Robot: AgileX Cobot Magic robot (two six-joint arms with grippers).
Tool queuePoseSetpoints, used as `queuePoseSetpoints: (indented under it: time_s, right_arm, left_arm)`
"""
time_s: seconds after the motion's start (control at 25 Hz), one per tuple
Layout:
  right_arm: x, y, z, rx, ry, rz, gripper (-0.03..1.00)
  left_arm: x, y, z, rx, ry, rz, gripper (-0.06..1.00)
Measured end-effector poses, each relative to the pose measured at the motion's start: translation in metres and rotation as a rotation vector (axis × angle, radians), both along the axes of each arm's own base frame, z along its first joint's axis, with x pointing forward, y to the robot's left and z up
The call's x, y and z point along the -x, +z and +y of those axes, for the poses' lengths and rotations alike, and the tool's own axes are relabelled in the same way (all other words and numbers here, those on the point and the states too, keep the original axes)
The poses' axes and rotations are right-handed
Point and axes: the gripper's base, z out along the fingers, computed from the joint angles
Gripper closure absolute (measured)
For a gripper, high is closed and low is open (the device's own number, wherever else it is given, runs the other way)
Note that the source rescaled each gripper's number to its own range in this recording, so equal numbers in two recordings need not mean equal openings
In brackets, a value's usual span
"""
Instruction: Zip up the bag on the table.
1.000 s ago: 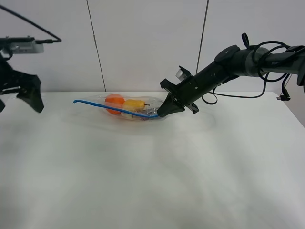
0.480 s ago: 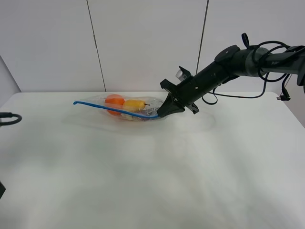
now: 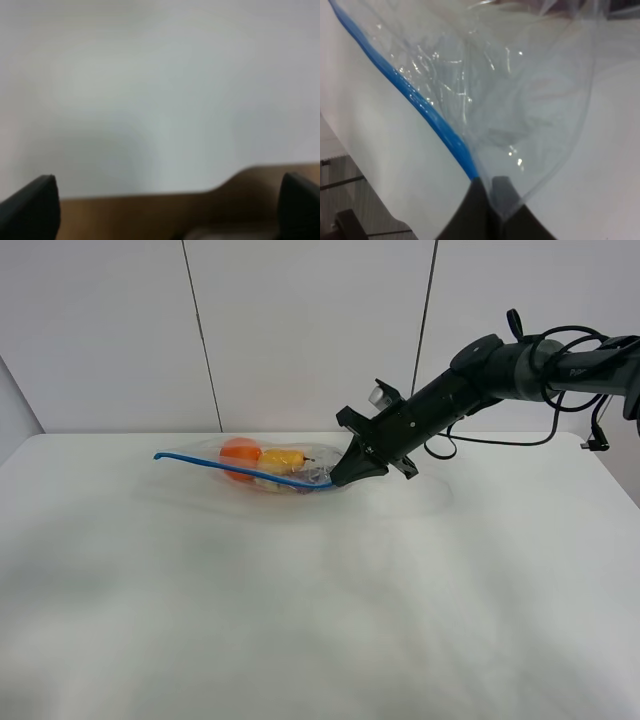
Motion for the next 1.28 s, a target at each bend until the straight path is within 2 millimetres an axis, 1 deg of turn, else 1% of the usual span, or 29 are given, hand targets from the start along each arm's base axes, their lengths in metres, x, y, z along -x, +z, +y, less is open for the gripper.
queuePoseSetpoints:
  time_s: [0.08, 0.16, 0.24, 0.28, 0.32, 0.44, 0.64, 0.76, 0.88, 0.96, 1.08, 1.16, 1.2, 1.28]
  right_arm:
    - [0.000, -0.001, -0.001, 0.012, 0.003, 0.004, 0.72]
    - [0.001, -0.002, -0.002, 0.032, 0.003, 0.009, 0.41]
    - [0.001, -0.004, -0.004, 0.060, 0.007, 0.013, 0.15]
    - [0.002, -0.004, -0.005, 0.082, 0.015, 0.008, 0.08]
    - [0.002, -0.005, -0.008, 0.115, 0.025, 0.004, 0.04]
    - [0.000, 0.003, -0.020, 0.274, 0.042, -0.036, -0.01]
    - [-0.014, 0.039, -0.044, 0.570, -0.012, -0.136, -0.02]
    - [-0.021, 0.055, -0.054, 0.670, -0.039, -0.187, -0.02]
    - [-0.026, 0.064, -0.067, 0.720, -0.070, -0.220, -0.02]
    - [-0.028, 0.066, -0.082, 0.731, -0.101, -0.213, -0.02]
    - [-0.032, 0.067, -0.115, 0.741, -0.173, -0.187, -0.02]
    - [-0.033, 0.069, -0.141, 0.741, -0.239, -0.163, -0.02]
    - [-0.031, 0.071, -0.152, 0.733, -0.267, -0.150, -0.03]
    - [-0.021, 0.074, -0.166, 0.725, -0.292, -0.127, -0.03]
  left_arm:
    - [0.015, 0.003, -0.001, 0.009, -0.003, -0.092, -0.06]
    - [0.030, 0.005, -0.001, 0.013, -0.006, -0.186, -0.06]
    - [0.042, 0.004, -0.001, 0.014, -0.006, -0.256, -0.06]
    - [0.047, 0.004, -0.001, 0.014, -0.007, -0.286, -0.06]
    - [0.052, 0.003, -0.001, 0.015, -0.007, -0.313, -0.06]
    - [0.058, 0.003, -0.001, 0.018, -0.005, -0.347, -0.06]
    - [0.058, 0.003, -0.001, 0.023, -0.002, -0.348, -0.06]
    - [0.058, 0.003, -0.001, 0.024, -0.001, -0.348, -0.06]
    - [0.058, 0.003, -0.002, 0.027, -0.001, -0.348, -0.06]
    - [0.058, 0.003, -0.002, 0.028, 0.000, -0.348, -0.06]
    - [0.058, 0.003, -0.002, 0.028, 0.000, -0.348, -0.06]
    - [0.058, 0.003, -0.002, 0.028, 0.000, -0.348, -0.06]
    - [0.058, 0.003, -0.002, 0.028, 0.000, -0.348, -0.06]
    - [0.058, 0.003, -0.002, 0.028, 0.000, -0.348, -0.06]
